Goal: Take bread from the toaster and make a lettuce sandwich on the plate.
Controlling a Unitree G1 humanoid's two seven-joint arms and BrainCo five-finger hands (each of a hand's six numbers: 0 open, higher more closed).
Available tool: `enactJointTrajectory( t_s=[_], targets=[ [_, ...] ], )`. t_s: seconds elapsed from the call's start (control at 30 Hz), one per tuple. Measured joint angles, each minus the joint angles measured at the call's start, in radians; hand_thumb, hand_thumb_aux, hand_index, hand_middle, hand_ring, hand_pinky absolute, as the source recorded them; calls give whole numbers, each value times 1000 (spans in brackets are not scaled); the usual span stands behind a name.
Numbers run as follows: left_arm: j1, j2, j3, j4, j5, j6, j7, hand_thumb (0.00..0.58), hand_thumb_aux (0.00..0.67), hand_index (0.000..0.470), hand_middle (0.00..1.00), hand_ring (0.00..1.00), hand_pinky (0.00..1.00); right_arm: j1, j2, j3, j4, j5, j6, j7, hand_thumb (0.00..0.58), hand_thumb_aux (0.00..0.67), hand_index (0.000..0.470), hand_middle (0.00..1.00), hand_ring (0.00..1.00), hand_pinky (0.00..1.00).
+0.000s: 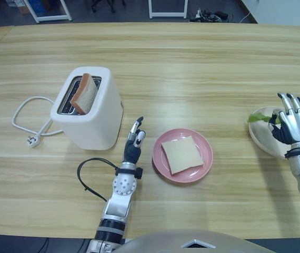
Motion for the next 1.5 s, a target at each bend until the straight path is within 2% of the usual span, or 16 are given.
enactJointTrajectory(
  t_s=[0.1,0.2,0.37,0.63,0.73,0.87,1.3,1.33,1.37,1.5],
  targets=[
    [-1,-6,-1,8,1,-2,4,0,0,0,0,0,0,-2,10,-3,-177,-18,6,52,580,670,470,0,0,0],
    [-5,-17,-3,23,3,-8,8,0,0,0,0,0,0,-80,68,43,-234,-34,-1,103,580,670,470,0,0,0],
    [-13,-35,-10,54,4,-13,7,0,0,0,0,0,0,-216,273,211,-244,-83,-28,152,580,670,470,0,0,0],
    [-15,-40,-20,60,11,-15,7,0,0,0,0,0,0,-217,435,425,-95,-162,-78,162,580,670,470,0,0,0],
    [-15,-40,-21,60,16,-15,7,0,0,0,0,0,0,-132,432,489,-75,-173,-113,169,580,670,470,0,0,0],
    [-11,-42,-20,60,20,-15,7,0,0,0,0,0,0,-35,355,477,-107,-172,-133,176,580,670,470,0,0,0],
    [-9,-37,-19,68,22,-15,4,0,0,0,0,0,0,28,280,369,-230,-153,-148,225,580,670,470,0,0,0],
    [-9,-37,-19,68,22,-15,4,0,0,0,0,0,0,33,280,370,-230,-153,-148,229,487,402,282,0,0,0],
    [-8,-36,-19,68,22,-15,3,0,0,0,0,0,0,46,280,373,-231,-153,-148,240,0,0,0,0,0,0],
    [-5,-32,-15,67,22,-15,1,0,0,0,0,0,0,87,266,375,-242,-153,-156,295,0,0,0,0,0,0]
  ],
)
